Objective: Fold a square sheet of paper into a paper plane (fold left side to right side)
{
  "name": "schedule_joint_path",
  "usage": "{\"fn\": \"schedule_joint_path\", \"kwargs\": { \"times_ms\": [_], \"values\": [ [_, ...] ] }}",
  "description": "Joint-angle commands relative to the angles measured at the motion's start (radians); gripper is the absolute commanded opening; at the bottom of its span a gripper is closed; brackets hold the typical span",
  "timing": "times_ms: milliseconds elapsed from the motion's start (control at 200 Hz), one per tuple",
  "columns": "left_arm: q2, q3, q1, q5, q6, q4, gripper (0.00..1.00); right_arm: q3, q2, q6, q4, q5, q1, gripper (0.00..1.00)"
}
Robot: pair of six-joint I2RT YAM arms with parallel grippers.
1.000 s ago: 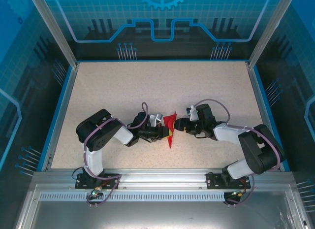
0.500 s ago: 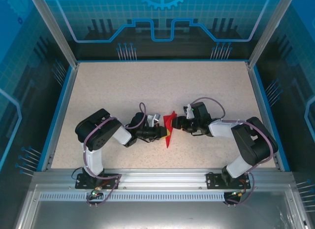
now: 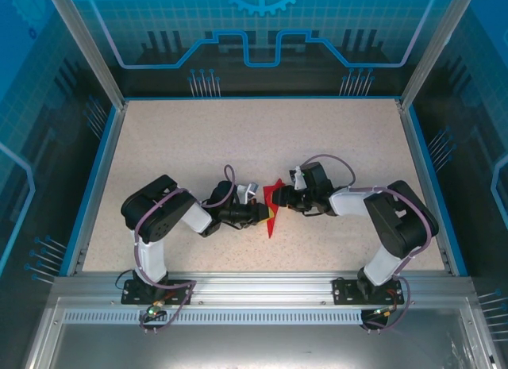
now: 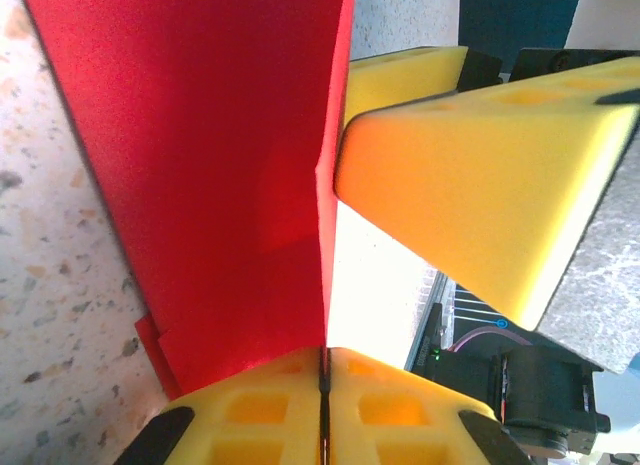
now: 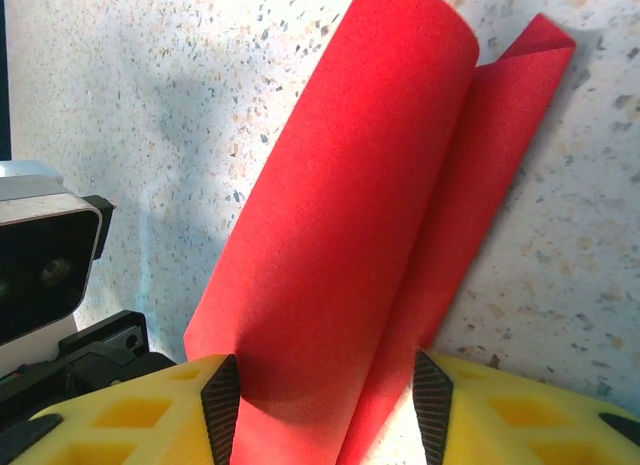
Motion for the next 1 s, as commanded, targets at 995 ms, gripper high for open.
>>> {"fn": "schedule_joint_path", "kwargs": {
  "times_ms": [995],
  "values": [
    [-0.076, 0.049, 0.076, 0.034, 0.056, -0.148, 0.42, 0.008, 0.053, 0.003, -0.08, 0.044, 0.019, 0.51]
  ]
}}
